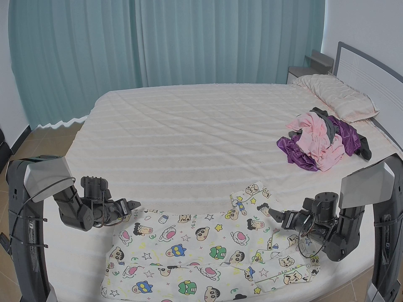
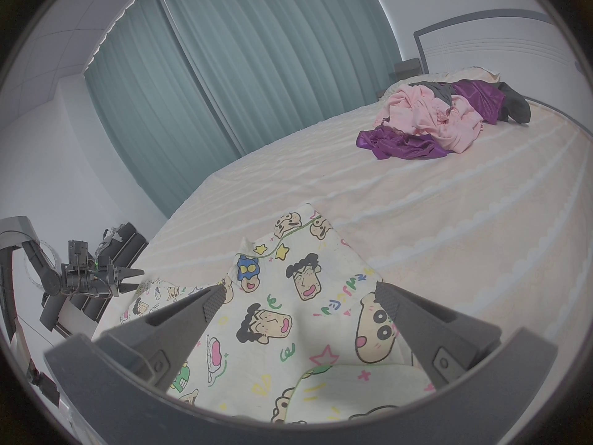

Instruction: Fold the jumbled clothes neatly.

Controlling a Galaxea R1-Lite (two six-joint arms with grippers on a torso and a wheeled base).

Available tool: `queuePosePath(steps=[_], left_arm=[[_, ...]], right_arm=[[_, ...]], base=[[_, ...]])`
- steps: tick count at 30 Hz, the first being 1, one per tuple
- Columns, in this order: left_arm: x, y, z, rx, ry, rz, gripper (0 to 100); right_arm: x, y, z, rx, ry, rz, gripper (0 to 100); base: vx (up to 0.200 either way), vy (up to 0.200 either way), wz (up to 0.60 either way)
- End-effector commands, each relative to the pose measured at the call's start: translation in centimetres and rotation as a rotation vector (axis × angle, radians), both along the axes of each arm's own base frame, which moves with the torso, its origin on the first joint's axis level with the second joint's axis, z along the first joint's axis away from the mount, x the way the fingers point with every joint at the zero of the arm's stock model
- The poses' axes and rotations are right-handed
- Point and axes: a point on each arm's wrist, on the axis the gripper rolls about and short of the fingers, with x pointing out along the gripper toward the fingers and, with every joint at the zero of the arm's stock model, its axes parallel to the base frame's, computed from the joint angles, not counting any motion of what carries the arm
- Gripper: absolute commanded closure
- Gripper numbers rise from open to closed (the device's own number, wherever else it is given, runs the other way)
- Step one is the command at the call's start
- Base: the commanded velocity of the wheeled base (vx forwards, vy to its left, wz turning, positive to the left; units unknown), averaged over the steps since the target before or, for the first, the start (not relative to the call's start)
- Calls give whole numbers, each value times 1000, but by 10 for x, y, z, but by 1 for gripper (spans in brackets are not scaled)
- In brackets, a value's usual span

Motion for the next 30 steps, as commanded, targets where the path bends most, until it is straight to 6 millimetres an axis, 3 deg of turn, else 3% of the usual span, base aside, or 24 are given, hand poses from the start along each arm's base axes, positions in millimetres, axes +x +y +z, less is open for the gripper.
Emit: queuePosePath(steps=[1,10,11,18,30], left_arm=[[0,-3,-5,3,7,-12,0],[-1,-13,-6,14,8,-64,0],[-2,-13,-6,19,7,-70,100],[-4,-10,-8,18,14,-47,100],[-10,5,-3,-100,-134,151,100]], right_arm=[[0,1,0,3,-10,4,0],[1,2,1,4,-13,5,0],[1,2,1,4,-15,5,0],[14,1,6,14,-60,-7,0],[89,17,1,-6,38,-14,0]], base=[[0,0,0],[0,0,0],[0,0,0],[0,0,0],[0,0,0]])
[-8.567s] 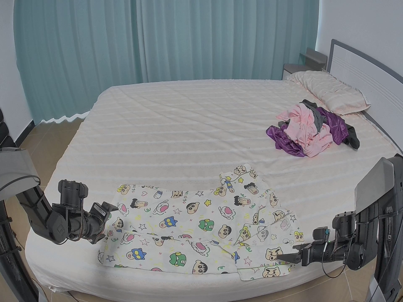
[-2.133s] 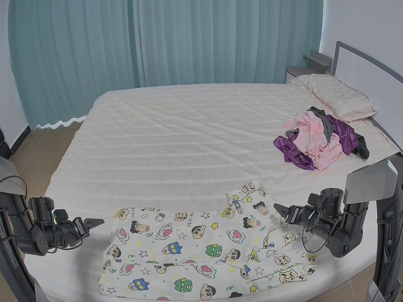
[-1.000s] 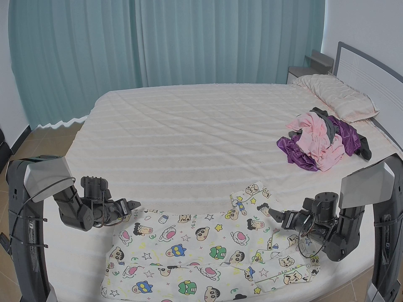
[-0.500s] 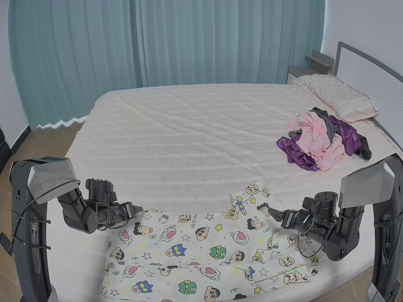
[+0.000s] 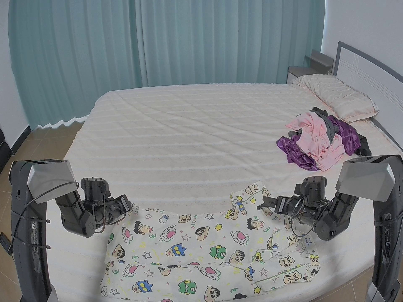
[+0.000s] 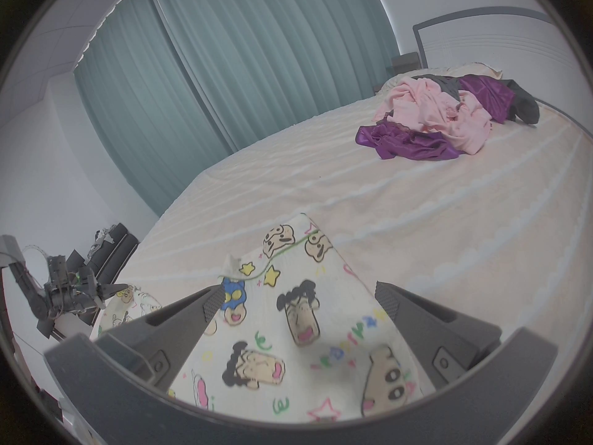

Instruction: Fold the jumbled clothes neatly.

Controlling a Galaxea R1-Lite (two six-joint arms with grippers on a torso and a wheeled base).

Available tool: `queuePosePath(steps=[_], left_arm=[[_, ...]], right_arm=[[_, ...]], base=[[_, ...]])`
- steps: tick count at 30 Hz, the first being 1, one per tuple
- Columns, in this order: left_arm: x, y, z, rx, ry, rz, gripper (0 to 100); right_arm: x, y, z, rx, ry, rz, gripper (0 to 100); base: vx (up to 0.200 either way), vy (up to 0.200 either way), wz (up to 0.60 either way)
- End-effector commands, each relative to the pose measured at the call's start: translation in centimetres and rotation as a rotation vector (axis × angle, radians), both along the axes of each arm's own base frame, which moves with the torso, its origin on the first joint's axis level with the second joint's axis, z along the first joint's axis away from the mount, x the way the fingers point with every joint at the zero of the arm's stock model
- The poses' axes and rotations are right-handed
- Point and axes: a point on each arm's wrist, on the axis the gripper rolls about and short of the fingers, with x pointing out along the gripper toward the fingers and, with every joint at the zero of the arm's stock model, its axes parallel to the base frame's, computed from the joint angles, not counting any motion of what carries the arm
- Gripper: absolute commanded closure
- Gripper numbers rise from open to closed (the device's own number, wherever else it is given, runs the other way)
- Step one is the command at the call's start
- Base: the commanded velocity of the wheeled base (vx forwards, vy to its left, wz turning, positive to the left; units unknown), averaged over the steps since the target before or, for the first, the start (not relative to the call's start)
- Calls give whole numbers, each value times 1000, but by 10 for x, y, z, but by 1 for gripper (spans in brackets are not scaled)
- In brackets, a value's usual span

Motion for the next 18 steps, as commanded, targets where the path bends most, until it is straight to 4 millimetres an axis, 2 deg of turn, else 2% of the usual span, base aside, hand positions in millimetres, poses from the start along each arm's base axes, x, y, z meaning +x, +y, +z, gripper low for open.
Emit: queuePosePath(steps=[1,5,6,12,18], left_arm=[[-9,13,-4,-37,-21,91,100],[-9,21,-4,-37,-21,111,100],[-9,24,-4,-37,-25,121,100],[-10,39,-5,-36,-19,161,100],[-9,39,-5,-36,-21,161,100]], right_arm=[[39,9,-4,3,5,0,0],[49,9,-11,-1,23,-4,0],[52,9,-19,-9,49,-5,0],[70,-1,-14,-10,60,-36,0],[81,-1,-15,-4,72,-29,0]], base=[[0,0,0],[0,0,0],[0,0,0],[0,0,0],[0,0,0]])
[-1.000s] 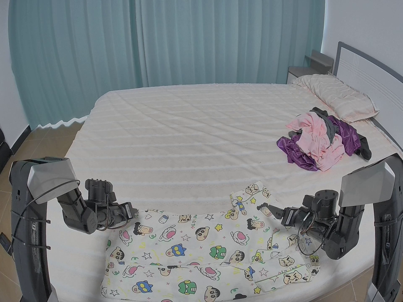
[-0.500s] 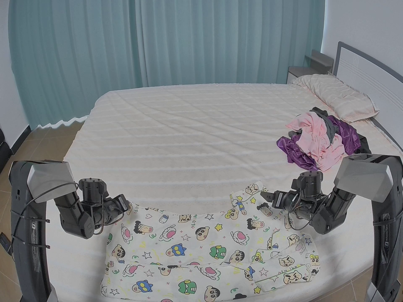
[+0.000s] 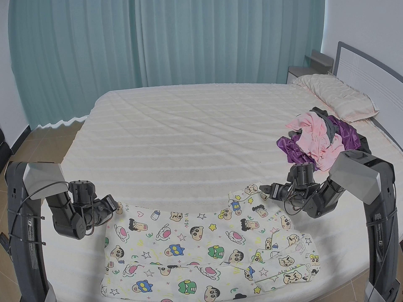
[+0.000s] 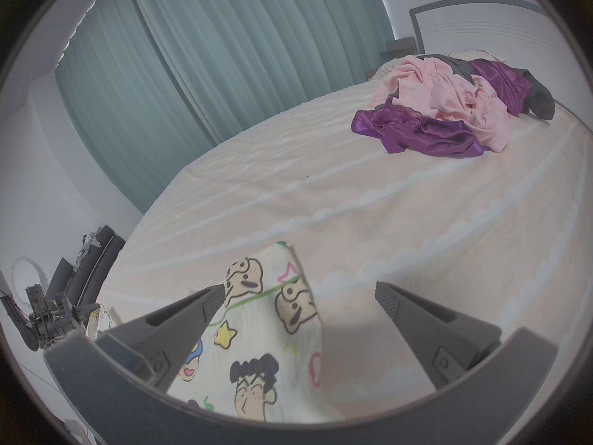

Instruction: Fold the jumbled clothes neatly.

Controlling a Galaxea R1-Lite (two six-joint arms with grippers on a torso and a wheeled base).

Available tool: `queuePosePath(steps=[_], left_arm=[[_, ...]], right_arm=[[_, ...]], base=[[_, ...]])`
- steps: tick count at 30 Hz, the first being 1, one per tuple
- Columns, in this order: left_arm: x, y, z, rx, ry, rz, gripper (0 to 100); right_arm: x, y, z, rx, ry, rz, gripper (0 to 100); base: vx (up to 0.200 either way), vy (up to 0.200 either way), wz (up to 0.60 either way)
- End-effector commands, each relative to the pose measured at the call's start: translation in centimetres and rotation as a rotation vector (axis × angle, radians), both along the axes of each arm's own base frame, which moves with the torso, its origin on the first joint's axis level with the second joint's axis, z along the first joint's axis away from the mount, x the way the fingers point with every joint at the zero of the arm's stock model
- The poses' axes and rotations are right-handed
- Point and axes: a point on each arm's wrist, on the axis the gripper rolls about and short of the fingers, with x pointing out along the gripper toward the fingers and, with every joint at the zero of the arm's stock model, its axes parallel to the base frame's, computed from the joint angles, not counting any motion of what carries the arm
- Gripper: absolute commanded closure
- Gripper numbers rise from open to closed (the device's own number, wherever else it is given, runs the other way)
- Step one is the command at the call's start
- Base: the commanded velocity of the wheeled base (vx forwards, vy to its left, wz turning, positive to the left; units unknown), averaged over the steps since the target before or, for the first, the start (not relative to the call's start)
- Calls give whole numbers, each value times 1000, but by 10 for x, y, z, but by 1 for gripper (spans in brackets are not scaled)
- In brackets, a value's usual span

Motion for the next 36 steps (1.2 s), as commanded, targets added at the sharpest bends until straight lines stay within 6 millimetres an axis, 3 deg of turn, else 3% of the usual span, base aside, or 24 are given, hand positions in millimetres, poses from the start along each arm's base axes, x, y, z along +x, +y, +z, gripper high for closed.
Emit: queuePosePath(steps=[1,10,20,21,31,36], left_arm=[[0,3,0,0,-1,8,100],[1,3,-1,-3,-1,6,100],[1,3,-1,-4,-2,7,100],[1,3,-1,-4,-2,7,100],[2,3,0,-4,-5,7,100],[5,3,3,-5,-23,10,100]], right_arm=[[7,0,-5,5,1,5,0],[11,7,-14,9,54,48,0],[5,29,-19,39,106,154,0],[6,29,-19,41,113,153,100],[10,20,-18,56,109,134,100],[15,6,-12,101,66,109,100]], base=[[0,0,0],[0,0,0],[0,0,0],[0,0,0],[0,0,0],[0,0,0]])
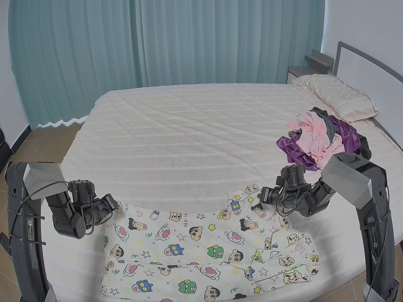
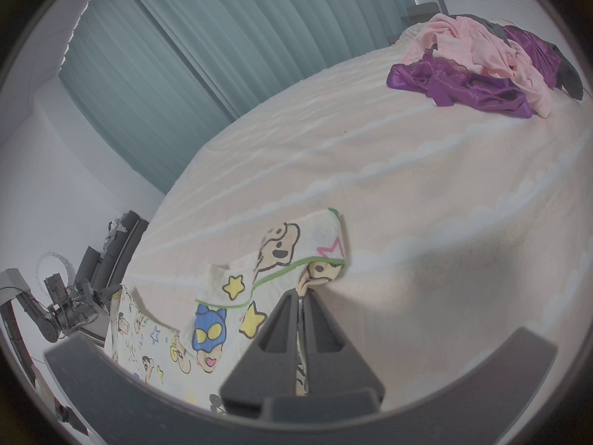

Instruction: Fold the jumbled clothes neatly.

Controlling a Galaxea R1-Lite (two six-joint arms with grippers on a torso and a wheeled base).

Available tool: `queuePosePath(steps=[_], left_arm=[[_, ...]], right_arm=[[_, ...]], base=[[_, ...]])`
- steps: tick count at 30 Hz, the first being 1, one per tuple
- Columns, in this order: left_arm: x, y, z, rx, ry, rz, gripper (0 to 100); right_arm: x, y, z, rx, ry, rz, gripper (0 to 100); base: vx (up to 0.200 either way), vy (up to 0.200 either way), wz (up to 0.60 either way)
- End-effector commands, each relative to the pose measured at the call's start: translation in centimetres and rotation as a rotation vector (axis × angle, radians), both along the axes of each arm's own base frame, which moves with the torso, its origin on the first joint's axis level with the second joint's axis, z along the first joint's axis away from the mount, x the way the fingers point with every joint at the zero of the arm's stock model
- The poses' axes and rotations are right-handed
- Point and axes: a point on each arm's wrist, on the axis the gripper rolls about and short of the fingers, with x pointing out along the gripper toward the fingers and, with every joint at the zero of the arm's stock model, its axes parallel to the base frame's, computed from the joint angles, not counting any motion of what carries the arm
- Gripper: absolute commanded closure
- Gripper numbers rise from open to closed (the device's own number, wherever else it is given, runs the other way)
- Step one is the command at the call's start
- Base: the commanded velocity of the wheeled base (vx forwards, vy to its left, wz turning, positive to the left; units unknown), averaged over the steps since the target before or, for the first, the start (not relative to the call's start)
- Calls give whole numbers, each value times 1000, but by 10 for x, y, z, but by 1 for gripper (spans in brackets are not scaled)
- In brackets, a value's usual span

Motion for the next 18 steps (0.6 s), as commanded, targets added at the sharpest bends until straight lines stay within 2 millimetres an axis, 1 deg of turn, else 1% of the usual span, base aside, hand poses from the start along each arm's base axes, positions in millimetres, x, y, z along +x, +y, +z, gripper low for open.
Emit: queuePosePath(steps=[1,6,14,18], left_arm=[[3,1,4,2,-20,5,100],[3,1,4,2,-23,8,100],[11,4,8,-19,-49,56,100],[11,4,7,-19,-48,61,100]], right_arm=[[5,-11,5,26,-48,-32,100],[6,-16,11,72,-92,-43,100],[5,-18,11,76,-107,-48,100],[6,-17,13,83,-127,-45,100]], base=[[0,0,0],[0,0,0],[0,0,0],[0,0,0]])
